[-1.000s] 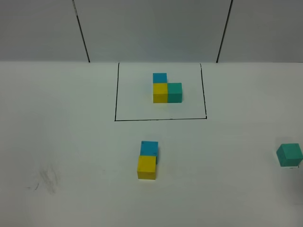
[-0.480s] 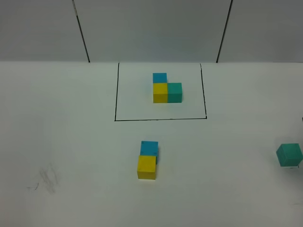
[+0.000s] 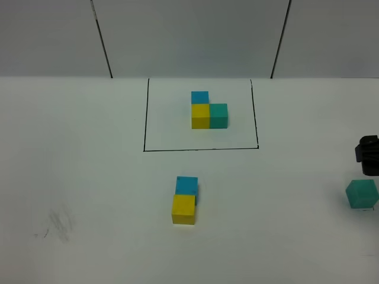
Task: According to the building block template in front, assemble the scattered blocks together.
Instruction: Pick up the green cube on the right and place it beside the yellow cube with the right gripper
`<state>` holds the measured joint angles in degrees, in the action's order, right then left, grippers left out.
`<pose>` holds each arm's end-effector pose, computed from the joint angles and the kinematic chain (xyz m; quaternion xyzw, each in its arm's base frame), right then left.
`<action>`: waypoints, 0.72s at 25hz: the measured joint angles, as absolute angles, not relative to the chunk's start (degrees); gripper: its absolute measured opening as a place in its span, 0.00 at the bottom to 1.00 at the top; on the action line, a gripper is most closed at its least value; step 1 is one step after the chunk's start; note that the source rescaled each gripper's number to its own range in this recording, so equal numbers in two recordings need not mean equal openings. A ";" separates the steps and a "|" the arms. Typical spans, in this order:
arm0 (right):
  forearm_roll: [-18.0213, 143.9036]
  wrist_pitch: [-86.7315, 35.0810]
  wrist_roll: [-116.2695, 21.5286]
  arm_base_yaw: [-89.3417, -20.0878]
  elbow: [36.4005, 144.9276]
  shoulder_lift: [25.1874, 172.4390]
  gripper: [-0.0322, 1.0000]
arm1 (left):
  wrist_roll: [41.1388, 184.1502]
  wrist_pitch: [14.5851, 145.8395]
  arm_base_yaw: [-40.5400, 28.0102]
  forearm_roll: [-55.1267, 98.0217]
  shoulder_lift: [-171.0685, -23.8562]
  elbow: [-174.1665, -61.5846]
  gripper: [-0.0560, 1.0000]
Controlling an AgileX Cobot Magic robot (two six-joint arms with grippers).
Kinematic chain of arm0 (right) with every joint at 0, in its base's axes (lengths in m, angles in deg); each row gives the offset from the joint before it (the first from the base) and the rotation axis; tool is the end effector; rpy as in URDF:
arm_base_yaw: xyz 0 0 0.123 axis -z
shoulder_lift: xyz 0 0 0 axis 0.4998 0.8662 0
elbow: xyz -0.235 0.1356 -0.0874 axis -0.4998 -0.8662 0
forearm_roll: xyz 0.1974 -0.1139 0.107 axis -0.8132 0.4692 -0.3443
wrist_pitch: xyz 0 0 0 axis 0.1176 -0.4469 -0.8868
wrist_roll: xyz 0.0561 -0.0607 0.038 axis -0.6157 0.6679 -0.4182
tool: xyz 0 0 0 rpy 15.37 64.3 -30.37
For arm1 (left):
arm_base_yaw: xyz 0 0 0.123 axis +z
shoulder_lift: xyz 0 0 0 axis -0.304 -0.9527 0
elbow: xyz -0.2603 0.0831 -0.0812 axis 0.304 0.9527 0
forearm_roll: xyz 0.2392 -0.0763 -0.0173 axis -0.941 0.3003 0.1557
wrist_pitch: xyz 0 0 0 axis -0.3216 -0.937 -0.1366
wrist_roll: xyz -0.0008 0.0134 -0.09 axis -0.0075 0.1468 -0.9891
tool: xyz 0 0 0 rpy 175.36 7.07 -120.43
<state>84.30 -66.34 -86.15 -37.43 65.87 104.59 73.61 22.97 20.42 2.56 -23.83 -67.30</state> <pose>0.2626 0.0180 0.2658 0.0146 0.9769 -0.0621 0.2041 -0.0079 0.0072 0.2787 -0.0594 0.8479 0.0367 0.5256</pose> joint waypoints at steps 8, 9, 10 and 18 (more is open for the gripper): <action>84.45 -57.39 -85.11 -35.10 63.52 111.82 0.88 | 73.61 22.97 20.42 2.56 -23.83 -67.30 0.60; 84.45 -56.45 -85.00 -35.10 63.52 112.92 0.87 | 73.61 22.97 20.42 2.56 -23.83 -67.30 0.60; 84.45 -55.65 -84.86 -35.10 63.52 114.01 0.87 | 73.61 22.97 20.42 2.56 -23.83 -67.30 0.60; 86.39 -50.40 -84.25 -35.10 63.41 121.03 0.86 | 73.61 22.97 20.42 2.56 -23.83 -67.30 0.60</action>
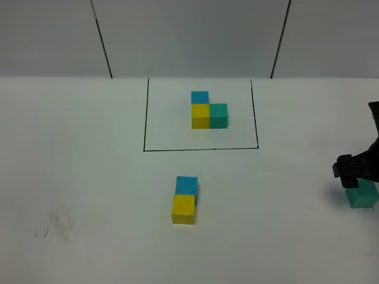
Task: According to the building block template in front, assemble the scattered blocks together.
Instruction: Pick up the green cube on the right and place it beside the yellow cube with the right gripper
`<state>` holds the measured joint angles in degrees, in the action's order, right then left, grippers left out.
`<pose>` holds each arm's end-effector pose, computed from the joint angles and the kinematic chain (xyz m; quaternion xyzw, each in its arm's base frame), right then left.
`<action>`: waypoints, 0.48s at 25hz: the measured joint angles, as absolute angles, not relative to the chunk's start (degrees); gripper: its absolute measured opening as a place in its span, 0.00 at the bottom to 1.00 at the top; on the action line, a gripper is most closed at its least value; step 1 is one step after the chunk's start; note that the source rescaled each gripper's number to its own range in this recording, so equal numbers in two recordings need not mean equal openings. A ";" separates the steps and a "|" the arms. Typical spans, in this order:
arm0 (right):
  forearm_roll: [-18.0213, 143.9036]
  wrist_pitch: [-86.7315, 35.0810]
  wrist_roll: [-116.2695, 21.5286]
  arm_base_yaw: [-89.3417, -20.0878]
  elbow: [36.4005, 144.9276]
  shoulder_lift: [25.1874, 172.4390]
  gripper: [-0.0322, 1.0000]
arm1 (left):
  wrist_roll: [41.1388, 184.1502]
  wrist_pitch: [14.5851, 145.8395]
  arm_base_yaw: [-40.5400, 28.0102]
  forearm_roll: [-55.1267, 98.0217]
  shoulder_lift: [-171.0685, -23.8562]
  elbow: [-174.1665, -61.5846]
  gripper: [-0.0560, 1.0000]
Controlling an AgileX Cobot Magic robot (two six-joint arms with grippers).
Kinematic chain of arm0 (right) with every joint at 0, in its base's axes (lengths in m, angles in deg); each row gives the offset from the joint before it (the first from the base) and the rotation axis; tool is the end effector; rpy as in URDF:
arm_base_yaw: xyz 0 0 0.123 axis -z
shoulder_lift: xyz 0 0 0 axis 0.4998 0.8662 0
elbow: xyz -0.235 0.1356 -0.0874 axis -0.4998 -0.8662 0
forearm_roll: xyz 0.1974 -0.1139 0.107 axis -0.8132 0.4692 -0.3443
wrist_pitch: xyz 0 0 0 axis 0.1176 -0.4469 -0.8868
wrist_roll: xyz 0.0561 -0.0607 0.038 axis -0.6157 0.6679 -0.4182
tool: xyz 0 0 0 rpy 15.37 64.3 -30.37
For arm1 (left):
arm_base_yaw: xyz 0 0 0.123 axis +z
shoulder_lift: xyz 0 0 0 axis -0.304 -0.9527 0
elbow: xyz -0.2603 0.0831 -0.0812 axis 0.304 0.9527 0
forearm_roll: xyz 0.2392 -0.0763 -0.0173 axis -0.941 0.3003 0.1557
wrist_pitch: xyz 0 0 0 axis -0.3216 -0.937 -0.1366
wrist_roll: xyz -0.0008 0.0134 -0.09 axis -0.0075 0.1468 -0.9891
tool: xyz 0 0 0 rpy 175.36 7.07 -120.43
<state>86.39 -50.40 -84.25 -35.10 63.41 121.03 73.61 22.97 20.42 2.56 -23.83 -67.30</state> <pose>0.3077 0.0139 0.1807 -0.0226 0.9822 -0.0644 0.1748 -0.0079 0.0072 0.2787 -0.0594 0.8479 0.0367 0.5256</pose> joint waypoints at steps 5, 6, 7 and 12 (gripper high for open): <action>87.39 -47.76 -84.25 -35.10 63.41 124.34 0.85 | 73.61 22.97 20.42 2.56 -23.83 -67.30 0.60; 87.44 -47.14 -84.25 -35.10 63.39 125.13 0.85 | 73.61 22.97 20.42 2.56 -23.83 -67.30 0.60; 87.44 -46.56 -84.25 -35.10 63.34 125.94 0.84 | 73.61 22.97 20.42 2.56 -23.83 -67.30 0.60; 87.44 -44.58 -84.25 -34.78 63.34 128.85 0.83 | 73.61 22.97 20.42 2.56 -23.83 -67.30 0.60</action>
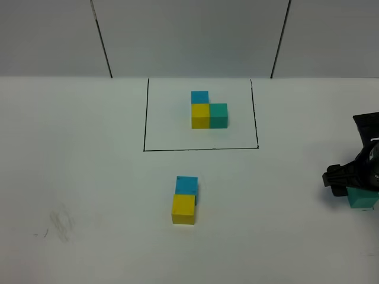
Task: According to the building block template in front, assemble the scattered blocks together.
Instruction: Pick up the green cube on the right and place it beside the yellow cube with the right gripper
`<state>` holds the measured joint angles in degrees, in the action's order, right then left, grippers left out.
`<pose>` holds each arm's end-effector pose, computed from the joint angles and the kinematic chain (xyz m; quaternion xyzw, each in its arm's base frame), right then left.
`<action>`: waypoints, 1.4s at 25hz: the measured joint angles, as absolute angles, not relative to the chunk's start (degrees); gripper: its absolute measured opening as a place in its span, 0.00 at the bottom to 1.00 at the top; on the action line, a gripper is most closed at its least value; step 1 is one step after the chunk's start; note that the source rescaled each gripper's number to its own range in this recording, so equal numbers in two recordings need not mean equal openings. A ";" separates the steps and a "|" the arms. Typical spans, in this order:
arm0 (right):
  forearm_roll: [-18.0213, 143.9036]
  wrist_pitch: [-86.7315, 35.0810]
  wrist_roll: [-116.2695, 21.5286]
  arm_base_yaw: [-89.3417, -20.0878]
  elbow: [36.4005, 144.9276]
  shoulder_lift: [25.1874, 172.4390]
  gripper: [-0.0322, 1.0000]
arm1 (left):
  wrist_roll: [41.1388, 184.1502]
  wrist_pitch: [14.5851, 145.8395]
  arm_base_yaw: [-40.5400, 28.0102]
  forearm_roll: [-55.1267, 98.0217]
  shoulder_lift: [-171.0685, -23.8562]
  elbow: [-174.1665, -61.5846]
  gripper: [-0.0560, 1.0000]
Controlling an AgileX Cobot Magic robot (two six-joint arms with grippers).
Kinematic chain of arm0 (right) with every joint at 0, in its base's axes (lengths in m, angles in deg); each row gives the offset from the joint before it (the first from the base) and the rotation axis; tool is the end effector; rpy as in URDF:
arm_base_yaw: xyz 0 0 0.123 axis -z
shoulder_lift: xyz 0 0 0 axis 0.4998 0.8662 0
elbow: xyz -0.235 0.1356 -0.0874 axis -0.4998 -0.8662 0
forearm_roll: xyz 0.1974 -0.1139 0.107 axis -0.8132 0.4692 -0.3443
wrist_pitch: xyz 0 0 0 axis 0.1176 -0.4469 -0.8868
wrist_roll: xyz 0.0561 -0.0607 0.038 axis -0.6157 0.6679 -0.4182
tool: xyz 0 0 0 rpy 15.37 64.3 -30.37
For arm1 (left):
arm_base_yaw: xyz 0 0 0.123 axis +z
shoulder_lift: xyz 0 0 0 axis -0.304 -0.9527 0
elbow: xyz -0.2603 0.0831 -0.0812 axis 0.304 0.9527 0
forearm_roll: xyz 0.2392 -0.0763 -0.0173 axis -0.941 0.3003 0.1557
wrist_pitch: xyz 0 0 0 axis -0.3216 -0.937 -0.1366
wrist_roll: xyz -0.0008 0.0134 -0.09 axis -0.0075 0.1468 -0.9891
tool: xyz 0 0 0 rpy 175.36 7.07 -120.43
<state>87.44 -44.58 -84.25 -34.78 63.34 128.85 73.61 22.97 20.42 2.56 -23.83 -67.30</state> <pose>0.3212 0.0147 0.1402 -0.0373 0.9852 -0.0609 0.1558 -0.0079 0.0072 0.2787 -0.0594 0.8479 0.0367 0.5256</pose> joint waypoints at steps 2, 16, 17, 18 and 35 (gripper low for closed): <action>87.44 -44.47 -84.25 -34.33 63.34 129.96 0.82 | 73.61 22.97 20.42 2.56 -23.83 -67.30 0.60; 87.44 -43.92 -84.25 -33.59 63.34 131.83 0.79 | 73.61 22.97 20.42 2.56 -23.83 -67.30 0.60; 87.44 -43.87 -84.25 -33.51 63.34 131.83 0.79 | 73.61 22.97 20.42 2.56 -23.83 -67.30 0.60; 87.44 -43.87 -84.25 -33.44 63.34 131.83 0.77 | 73.61 22.97 20.42 2.56 -23.83 -67.30 0.60; 87.51 -51.34 -73.63 -36.64 64.87 124.69 0.24 | 73.61 22.97 20.42 2.56 -23.83 -67.30 0.60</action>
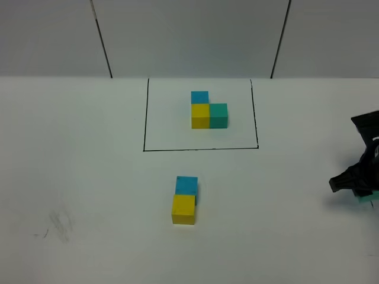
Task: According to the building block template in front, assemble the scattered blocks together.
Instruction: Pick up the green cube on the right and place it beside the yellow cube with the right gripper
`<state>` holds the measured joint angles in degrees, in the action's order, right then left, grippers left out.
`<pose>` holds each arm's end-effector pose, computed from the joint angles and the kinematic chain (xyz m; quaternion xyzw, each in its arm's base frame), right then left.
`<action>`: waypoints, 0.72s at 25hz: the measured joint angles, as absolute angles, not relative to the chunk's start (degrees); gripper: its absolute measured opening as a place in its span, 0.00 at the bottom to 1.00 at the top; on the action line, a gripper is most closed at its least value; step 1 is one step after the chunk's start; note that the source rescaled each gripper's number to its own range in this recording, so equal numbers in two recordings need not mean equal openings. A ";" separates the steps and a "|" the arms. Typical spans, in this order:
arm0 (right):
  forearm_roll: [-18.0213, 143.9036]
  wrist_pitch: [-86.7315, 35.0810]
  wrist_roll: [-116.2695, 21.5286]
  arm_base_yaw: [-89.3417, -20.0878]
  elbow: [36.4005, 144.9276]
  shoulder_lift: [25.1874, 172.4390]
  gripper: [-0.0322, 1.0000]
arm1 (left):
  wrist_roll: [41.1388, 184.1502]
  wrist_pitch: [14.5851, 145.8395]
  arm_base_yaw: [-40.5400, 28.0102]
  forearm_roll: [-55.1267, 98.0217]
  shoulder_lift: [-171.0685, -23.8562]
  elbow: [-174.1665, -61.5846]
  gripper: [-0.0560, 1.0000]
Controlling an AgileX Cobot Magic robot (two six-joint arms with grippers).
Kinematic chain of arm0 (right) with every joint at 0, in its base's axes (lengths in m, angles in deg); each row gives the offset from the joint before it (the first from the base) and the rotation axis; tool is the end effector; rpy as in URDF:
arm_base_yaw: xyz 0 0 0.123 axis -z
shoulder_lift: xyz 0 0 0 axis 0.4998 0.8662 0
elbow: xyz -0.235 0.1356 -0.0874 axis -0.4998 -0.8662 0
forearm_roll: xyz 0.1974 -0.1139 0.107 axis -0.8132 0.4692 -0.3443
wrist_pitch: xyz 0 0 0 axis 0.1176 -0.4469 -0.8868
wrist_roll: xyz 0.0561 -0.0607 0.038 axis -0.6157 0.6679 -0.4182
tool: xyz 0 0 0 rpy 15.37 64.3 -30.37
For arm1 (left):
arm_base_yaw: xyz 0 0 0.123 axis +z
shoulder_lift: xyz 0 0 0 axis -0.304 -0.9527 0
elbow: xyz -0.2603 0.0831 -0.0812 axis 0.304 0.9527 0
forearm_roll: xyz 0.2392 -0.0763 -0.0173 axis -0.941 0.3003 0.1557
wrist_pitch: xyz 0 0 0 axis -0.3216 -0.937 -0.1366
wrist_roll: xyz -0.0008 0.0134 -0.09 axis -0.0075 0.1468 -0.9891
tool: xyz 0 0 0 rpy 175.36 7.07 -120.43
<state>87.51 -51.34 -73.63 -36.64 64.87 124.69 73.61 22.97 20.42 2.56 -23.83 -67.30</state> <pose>0.3150 0.0218 0.1667 -0.1347 0.9768 -0.0859 0.1427 -0.0079 0.0072 0.2787 -0.0594 0.8479 0.0367 0.5256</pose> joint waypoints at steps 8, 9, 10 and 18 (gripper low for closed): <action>82.43 -58.32 -41.50 -50.67 66.65 120.26 0.24 | 73.61 22.97 20.42 2.56 -23.83 -67.30 0.60; 81.29 -58.36 -36.88 -52.34 66.65 120.26 0.24 | 73.61 22.97 20.42 2.56 -23.83 -67.30 0.60; 80.09 -58.24 -32.74 -54.18 66.65 120.26 0.24 | 73.61 22.97 20.42 2.56 -23.83 -67.30 0.60; 75.63 -56.68 -22.76 -62.66 69.04 121.55 0.24 | 73.61 22.97 20.42 2.56 -23.83 -67.30 0.60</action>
<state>75.63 -56.68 -22.76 -62.66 69.04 121.55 73.61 22.97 20.42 2.56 -23.83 -67.30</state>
